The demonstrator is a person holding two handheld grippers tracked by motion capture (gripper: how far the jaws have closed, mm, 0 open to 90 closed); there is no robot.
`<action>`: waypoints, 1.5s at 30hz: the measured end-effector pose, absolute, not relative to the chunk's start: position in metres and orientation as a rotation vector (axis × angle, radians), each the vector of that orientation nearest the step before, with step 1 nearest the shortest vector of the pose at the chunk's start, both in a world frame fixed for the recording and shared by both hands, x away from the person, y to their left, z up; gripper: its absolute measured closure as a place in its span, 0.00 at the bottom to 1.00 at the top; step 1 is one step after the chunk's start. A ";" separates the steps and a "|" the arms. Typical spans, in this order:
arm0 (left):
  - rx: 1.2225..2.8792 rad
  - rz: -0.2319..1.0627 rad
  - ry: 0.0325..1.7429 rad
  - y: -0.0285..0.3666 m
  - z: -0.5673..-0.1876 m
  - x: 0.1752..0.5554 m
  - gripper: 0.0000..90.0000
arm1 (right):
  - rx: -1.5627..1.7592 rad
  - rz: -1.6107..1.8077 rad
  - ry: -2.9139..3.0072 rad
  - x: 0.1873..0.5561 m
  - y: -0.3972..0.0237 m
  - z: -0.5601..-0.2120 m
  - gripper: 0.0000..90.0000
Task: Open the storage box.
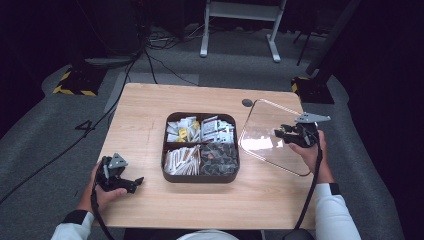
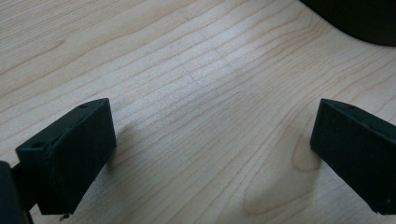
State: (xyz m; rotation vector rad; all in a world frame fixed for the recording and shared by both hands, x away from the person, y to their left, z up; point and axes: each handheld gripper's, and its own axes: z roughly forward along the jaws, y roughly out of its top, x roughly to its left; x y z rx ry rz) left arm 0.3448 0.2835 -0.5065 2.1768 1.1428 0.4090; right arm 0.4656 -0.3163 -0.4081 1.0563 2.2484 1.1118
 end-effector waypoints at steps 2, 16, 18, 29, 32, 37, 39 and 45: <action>2.175 0.408 1.145 0.283 -0.507 0.345 0.01 | 1.071 1.096 2.247 0.466 -0.320 -0.413 0.66; 2.175 0.408 1.145 0.283 -0.507 0.345 0.00 | 1.154 1.004 2.292 0.476 -0.333 -0.449 0.66; 2.177 0.409 1.143 0.284 -0.507 0.345 0.00 | 1.163 0.988 2.307 0.478 -0.333 -0.456 0.66; 2.177 0.409 1.142 0.284 -0.507 0.345 0.00 | 1.181 0.941 2.373 0.483 -0.326 -0.479 0.66; 2.177 0.409 1.142 0.284 -0.507 0.345 0.00 | 1.175 0.918 2.401 0.484 -0.324 -0.483 0.65; 2.178 0.408 1.139 0.284 -0.507 0.345 0.00 | 1.190 1.031 2.361 0.482 -0.326 -0.477 0.62; 2.179 0.408 1.140 0.284 -0.506 0.345 0.00 | 1.181 1.052 2.349 0.481 -0.327 -0.474 0.60; 2.178 0.407 1.139 0.284 -0.507 0.345 0.00 | 1.186 1.086 2.317 0.480 -0.326 -0.468 0.51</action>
